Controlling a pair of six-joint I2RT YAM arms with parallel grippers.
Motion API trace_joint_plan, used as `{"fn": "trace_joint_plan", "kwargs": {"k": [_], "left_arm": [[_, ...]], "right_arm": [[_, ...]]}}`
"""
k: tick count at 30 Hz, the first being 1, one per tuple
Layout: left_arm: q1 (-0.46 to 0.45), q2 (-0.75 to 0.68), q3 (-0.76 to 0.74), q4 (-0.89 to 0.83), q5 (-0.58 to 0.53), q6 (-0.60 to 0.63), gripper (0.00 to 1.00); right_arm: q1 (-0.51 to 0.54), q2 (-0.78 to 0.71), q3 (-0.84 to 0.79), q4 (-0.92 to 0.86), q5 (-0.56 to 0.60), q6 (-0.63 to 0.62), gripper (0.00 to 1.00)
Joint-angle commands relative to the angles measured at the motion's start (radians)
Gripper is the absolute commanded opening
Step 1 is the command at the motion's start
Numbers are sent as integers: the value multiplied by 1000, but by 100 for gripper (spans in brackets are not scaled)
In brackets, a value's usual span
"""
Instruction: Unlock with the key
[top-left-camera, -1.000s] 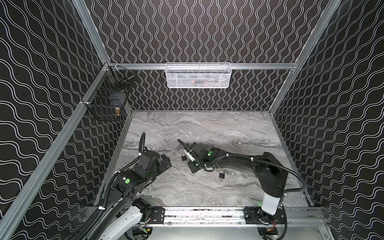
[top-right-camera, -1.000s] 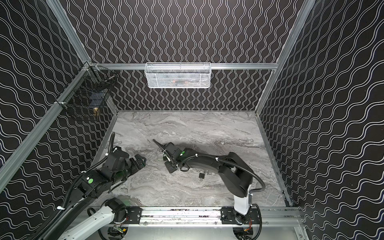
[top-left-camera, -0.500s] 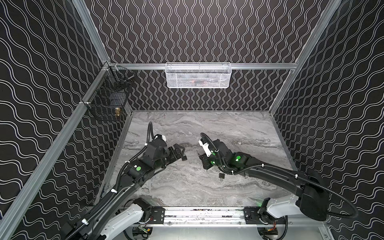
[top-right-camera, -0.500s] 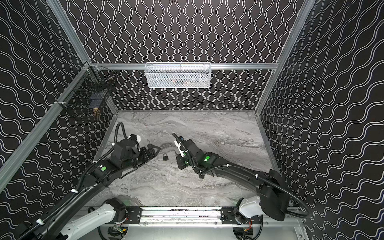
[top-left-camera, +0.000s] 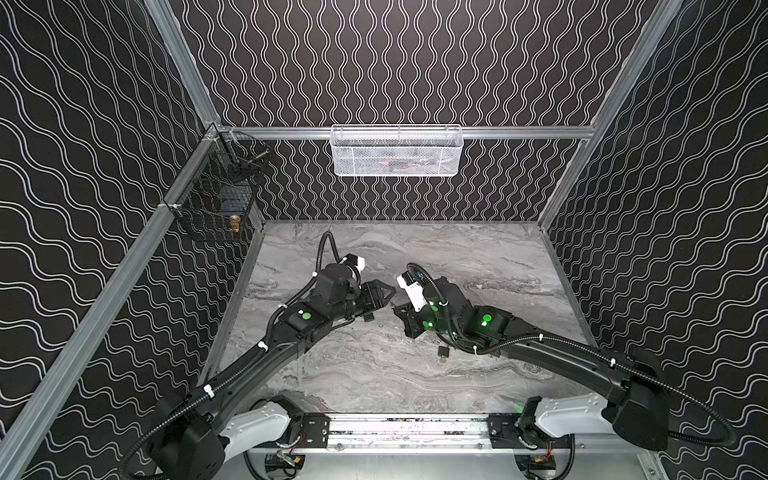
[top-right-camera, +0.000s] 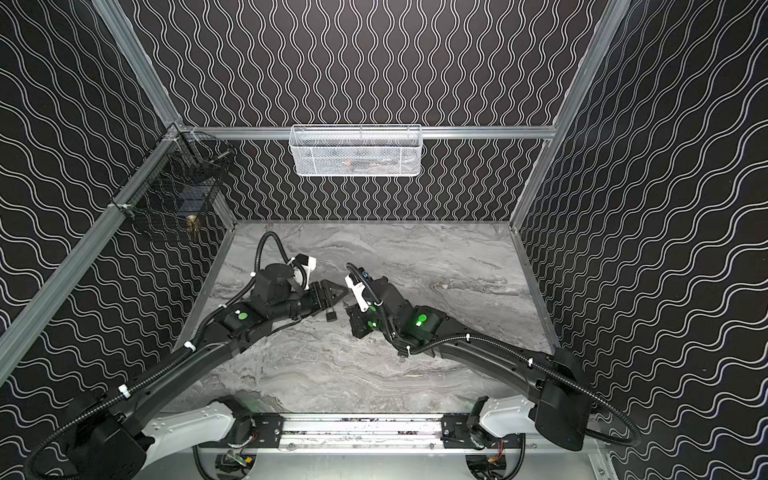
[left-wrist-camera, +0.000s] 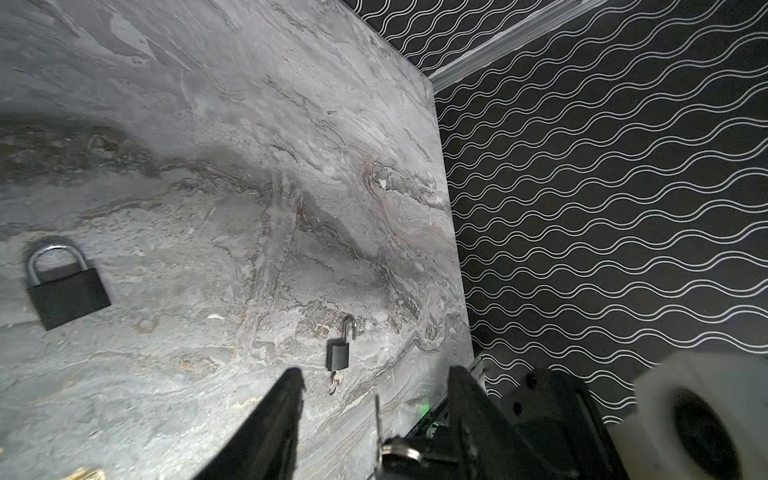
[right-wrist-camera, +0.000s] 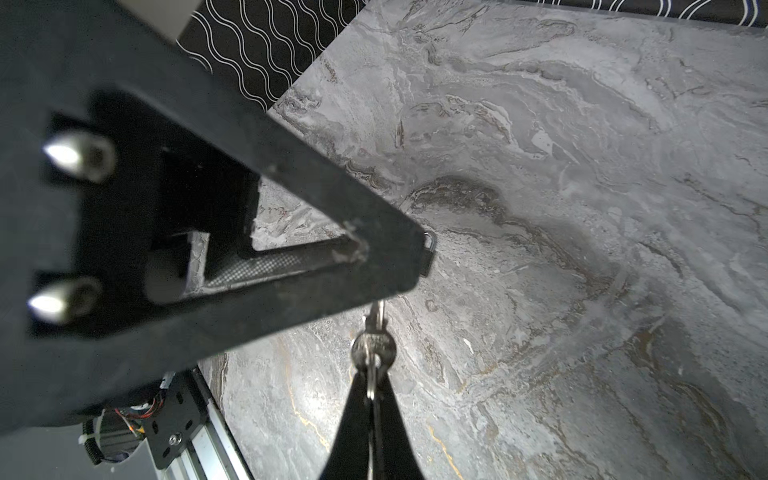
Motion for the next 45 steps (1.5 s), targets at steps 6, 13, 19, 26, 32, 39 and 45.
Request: {"fn": "trace_joint_plan", "kwargs": {"k": [6, 13, 19, 26, 32, 39, 45], "left_arm": [[-8, 12, 0, 37, -26, 14, 35], [-7, 19, -2, 50, -16, 11, 26], [-7, 25, -6, 48, -14, 6, 14], [-8, 24, -12, 47, -13, 5, 1], [-8, 13, -8, 26, -29, 12, 0], [-7, 3, 5, 20, -39, 42, 0], [-1, -27, 42, 18, -87, 161, 0]], "right_arm": [[2, 16, 32, 33, -9, -2, 0], [2, 25, 38, 31, -21, -11, 0], [2, 34, 45, 17, -20, -19, 0], [2, 42, 45, 15, -15, -26, 0], [2, 35, 48, 5, 2, -28, 5], [3, 21, 47, -8, 23, -24, 34], [-5, -37, 37, -5, 2, -6, 45]]}}
